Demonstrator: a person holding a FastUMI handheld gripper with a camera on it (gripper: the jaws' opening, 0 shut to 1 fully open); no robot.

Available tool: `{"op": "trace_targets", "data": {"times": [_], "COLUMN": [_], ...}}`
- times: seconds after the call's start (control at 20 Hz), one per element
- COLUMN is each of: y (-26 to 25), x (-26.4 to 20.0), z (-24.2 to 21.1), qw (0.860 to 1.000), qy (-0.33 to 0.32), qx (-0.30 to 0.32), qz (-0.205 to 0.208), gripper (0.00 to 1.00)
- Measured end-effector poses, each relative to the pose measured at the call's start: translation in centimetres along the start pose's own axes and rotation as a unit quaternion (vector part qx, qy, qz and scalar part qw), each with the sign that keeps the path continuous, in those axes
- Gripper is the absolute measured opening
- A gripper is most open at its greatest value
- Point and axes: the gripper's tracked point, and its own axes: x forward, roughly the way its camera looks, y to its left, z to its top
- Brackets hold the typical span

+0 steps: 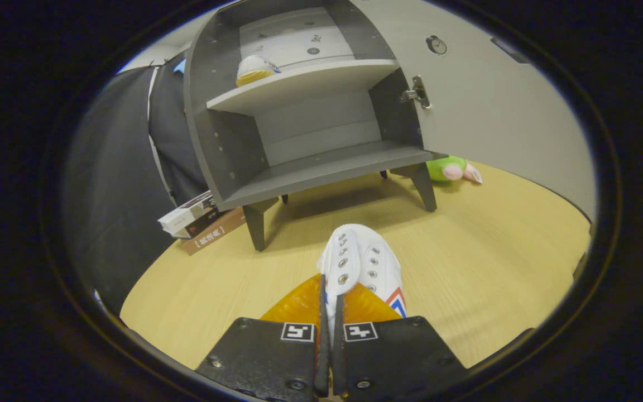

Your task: Open the shoe cabinet door, grab the shoes and put them into the shoe cabinet, then close the shoe cabinet door.

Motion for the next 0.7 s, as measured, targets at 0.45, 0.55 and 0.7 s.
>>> {"op": "trace_targets", "data": {"times": [0.45,0.55,0.7], "y": [1.7,2.0,3.1], "x": [-10.1,-11.3,-13.3], "z": [9.7,12.9,17.8], "qw": [0.993,0.99,0.984], "qy": [-0.101,-0.121,-0.145], "qx": [-0.054,-0.068,-0.1], "qz": [0.011,0.008,0.016], "gripper": [0.06,0.06,0.06]}}
